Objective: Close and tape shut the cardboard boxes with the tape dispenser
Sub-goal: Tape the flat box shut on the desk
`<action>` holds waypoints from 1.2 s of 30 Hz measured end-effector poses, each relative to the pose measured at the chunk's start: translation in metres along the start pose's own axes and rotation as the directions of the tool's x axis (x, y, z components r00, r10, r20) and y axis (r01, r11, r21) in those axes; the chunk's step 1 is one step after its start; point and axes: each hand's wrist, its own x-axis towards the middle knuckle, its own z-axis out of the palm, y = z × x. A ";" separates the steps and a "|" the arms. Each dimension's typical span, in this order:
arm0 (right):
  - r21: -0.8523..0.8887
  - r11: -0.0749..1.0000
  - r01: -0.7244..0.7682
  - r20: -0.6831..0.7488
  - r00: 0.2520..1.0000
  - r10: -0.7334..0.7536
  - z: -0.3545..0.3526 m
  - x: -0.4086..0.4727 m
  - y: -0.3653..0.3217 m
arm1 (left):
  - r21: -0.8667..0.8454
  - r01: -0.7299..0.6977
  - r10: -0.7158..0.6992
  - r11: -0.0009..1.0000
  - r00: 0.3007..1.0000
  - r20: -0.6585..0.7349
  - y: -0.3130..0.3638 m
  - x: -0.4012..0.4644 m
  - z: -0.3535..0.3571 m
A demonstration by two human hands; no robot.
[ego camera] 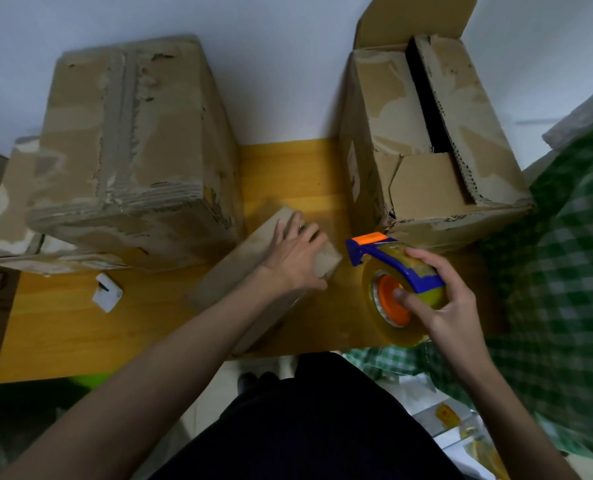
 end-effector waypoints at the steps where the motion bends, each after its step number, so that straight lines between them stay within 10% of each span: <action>1: 0.004 1.000 0.001 0.000 1.000 -0.001 0.000 0.000 0.000 | 0.016 -0.018 0.018 1.000 1.000 0.011 -0.001 -0.003 0.002; 15: 0.010 1.000 0.014 -0.041 0.999 -0.013 0.001 -0.011 -0.004 | -0.088 -0.141 0.128 0.986 0.982 -0.142 -0.015 -0.019 0.019; 27: 0.014 0.995 0.098 0.076 0.992 -0.098 0.016 -0.015 -0.022 | -0.329 -0.002 -0.106 0.944 0.945 -0.309 -0.050 -0.072 0.043; 33: 0.005 0.984 0.178 0.133 0.975 -0.177 0.025 -0.019 -0.031 | -0.866 0.176 -0.437 0.468 0.898 -0.053 -0.021 -0.059 -0.029; 36: -0.017 0.971 0.237 0.144 0.962 -0.232 0.027 -0.020 -0.036 | -0.932 0.323 -0.332 0.166 0.908 0.256 -0.012 -0.063 -0.055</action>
